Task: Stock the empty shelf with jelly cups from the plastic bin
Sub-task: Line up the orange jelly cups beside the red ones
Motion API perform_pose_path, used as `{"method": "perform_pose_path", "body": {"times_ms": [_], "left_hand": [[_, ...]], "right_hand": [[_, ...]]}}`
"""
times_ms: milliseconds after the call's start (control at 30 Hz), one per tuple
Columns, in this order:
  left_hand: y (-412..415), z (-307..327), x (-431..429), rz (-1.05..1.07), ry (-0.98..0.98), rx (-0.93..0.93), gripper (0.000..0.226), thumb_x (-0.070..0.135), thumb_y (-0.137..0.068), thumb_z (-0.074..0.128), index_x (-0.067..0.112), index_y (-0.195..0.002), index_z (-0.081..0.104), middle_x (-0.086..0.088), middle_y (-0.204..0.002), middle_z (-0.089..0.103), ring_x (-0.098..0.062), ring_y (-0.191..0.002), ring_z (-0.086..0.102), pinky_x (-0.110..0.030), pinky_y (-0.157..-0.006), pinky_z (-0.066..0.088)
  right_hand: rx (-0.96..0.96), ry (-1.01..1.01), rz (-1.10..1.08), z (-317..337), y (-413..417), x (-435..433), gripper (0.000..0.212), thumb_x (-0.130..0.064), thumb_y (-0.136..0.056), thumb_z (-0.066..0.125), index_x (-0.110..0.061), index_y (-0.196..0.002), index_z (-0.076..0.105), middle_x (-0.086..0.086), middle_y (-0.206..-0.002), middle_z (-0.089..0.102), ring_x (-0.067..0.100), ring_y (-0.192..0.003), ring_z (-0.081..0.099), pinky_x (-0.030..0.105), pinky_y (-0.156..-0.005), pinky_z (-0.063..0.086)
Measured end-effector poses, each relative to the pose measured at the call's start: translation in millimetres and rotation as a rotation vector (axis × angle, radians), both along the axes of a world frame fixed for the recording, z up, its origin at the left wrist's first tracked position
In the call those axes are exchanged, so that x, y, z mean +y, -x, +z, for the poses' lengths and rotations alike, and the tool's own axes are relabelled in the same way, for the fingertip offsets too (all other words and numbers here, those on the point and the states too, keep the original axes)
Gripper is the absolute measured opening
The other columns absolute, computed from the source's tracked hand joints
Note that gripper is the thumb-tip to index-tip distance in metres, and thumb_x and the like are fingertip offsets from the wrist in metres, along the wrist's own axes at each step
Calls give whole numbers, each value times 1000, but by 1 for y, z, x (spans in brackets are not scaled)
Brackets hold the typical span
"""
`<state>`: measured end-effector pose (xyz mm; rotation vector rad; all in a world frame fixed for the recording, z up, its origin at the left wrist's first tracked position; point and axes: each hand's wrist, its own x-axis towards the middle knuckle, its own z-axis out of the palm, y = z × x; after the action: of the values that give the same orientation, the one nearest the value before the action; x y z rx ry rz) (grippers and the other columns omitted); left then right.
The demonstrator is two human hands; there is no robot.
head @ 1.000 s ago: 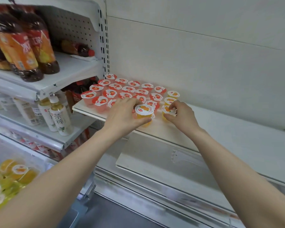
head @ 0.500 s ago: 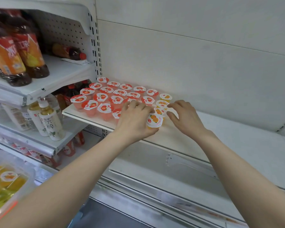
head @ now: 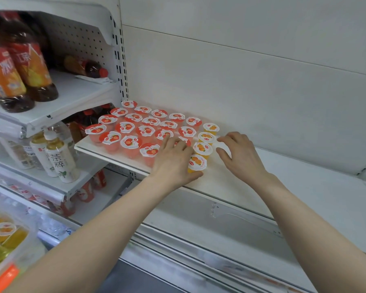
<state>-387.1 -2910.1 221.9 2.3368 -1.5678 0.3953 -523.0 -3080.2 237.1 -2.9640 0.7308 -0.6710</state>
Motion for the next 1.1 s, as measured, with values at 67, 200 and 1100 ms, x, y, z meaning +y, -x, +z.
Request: {"method": "perform_pose_path", "body": {"times_ms": [67, 200, 1100], "left_hand": [[-2, 1, 4, -11, 2, 4, 68, 72, -69, 59, 23, -116, 65, -1, -119, 62, -28, -124, 43, -45, -113, 24], [-9, 6, 20, -65, 37, 31, 71, 73, -71, 55, 21, -119, 65, -2, -121, 61, -26, -121, 46, -40, -104, 35], [-176, -63, 419, 407, 66, 17, 43, 36, -90, 57, 11, -124, 61, -10, -114, 65, -35, -110, 55, -42, -95, 44]], "right_hand": [[-7, 14, 2, 4, -2, 3, 32, -29, -96, 56, -15, -124, 62, 9, -121, 57, 32, -108, 52, 43, -90, 43], [1, 61, 16, 13, -9, 16, 34, -29, -96, 55, -16, -128, 59, 10, -122, 58, 33, -109, 52, 44, -90, 41], [-14, 86, 456, -62, -187, 345, 48, -40, -96, 40, -9, -129, 57, 12, -122, 59, 33, -109, 54, 44, -88, 44]]}}
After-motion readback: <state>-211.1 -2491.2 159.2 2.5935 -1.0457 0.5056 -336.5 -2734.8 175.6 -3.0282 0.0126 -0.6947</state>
